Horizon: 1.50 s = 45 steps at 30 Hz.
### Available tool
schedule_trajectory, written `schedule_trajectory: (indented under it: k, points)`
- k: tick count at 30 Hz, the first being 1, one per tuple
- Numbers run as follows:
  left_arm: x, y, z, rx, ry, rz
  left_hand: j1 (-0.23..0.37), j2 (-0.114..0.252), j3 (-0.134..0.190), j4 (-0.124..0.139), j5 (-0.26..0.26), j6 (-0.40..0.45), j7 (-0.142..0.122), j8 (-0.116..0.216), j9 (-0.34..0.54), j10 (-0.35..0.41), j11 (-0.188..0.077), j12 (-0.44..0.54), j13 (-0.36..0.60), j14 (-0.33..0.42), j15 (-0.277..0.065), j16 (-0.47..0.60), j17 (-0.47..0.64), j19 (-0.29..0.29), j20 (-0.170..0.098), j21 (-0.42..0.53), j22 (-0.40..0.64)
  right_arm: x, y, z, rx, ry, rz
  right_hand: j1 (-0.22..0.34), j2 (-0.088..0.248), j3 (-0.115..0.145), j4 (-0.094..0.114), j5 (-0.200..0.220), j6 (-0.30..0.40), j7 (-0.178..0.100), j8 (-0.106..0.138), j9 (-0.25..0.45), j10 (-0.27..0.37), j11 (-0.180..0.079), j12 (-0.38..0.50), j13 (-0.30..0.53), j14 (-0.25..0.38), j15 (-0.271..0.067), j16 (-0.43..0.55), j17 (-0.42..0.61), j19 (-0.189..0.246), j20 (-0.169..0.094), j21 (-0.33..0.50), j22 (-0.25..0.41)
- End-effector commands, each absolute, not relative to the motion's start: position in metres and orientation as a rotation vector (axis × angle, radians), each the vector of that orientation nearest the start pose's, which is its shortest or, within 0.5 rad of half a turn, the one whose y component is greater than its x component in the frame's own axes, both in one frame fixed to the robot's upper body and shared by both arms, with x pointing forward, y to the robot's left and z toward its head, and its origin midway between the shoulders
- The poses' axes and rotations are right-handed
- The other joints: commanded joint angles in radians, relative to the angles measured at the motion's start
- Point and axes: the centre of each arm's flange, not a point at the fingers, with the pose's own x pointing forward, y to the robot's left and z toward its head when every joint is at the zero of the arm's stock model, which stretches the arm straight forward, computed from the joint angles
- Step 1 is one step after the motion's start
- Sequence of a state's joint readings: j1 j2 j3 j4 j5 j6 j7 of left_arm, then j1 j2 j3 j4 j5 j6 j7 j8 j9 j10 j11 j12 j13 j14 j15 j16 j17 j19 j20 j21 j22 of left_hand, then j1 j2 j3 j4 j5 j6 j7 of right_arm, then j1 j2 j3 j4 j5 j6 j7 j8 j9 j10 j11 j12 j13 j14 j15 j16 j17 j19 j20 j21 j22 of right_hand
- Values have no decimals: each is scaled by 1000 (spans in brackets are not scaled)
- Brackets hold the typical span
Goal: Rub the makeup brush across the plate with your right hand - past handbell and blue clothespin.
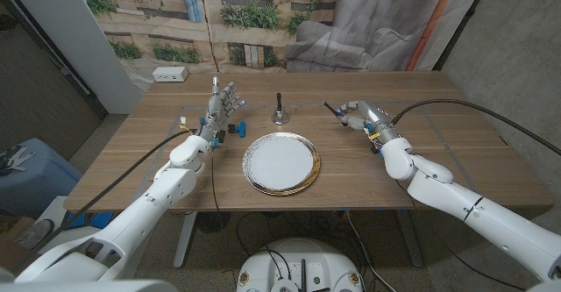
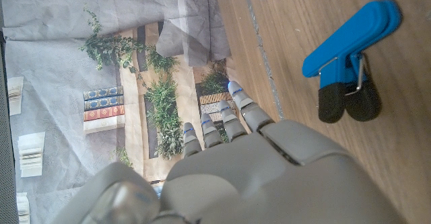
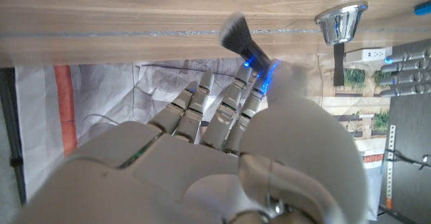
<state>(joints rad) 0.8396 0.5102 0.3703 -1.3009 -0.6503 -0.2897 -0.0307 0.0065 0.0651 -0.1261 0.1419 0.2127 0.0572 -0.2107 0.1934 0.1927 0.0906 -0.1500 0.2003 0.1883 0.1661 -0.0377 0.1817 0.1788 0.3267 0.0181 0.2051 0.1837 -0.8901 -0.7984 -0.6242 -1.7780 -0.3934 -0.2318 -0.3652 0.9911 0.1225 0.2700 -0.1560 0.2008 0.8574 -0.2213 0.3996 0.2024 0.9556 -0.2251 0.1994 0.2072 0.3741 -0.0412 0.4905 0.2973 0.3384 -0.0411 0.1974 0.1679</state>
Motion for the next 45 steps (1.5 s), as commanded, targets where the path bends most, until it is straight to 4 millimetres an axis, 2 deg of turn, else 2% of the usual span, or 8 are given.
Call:
schedule_trajectory:
  k: [1, 11, 22, 34, 45]
  points:
    - [653, 290, -27, -41, -594, -208, -1, 15, -2, 7, 4, -2, -10, 3, 2, 3, -7, 7, 3, 6, -13, 3, 2, 7, 1, 4, 5, 591, -232, -23, -1411, -740, -237, 6, -1, 1, -6, 4, 9, -2, 2, 2, -4, 3, 4, 4, 14, -144, 8, 2, 12, -2, 2, 2]
    - [653, 290, -27, -41, -594, -208, -1, 15, -2, 7, 4, -1, -10, 4, 2, 3, -7, 7, 3, 7, -14, 3, 2, 7, 0, 4, 5, 588, -226, -22, -1560, -761, -283, 9, 0, 4, -7, 4, 12, -1, 3, 3, -2, 3, 6, 5, 20, -148, 7, 1, 16, -3, 2, 2]
    - [653, 290, -27, -41, -594, -208, -1, 15, -2, 7, 3, -1, -10, 3, 2, 3, -8, 7, 3, 7, -14, 3, 2, 7, 0, 4, 5, 599, -223, -29, -1659, -711, -280, 4, 0, 6, -4, 4, 17, -1, 8, 7, 0, 3, 6, 5, 30, -145, 5, -3, 20, -4, 2, 2]
    - [653, 290, -27, -41, -594, -208, -1, 15, -2, 7, 3, -2, -10, 3, 2, 3, -8, 7, 3, 7, -14, 3, 2, 8, 0, 4, 5, 609, -219, -46, -1693, -655, -244, 0, -2, 7, -3, 4, 18, -2, 11, 11, 0, 3, 7, 5, 36, -146, 1, -5, 20, -6, 0, 2]
    - [653, 290, -27, -41, -594, -208, -1, 15, -2, 7, 3, -2, -10, 3, 2, 2, -8, 7, 3, 7, -13, 3, 2, 7, 0, 4, 5, 610, -219, -49, -1701, -622, -223, -2, -5, 5, -3, 3, 15, -2, 11, 11, -3, 3, 5, 5, 39, -145, 3, -4, 19, -5, -1, 2]
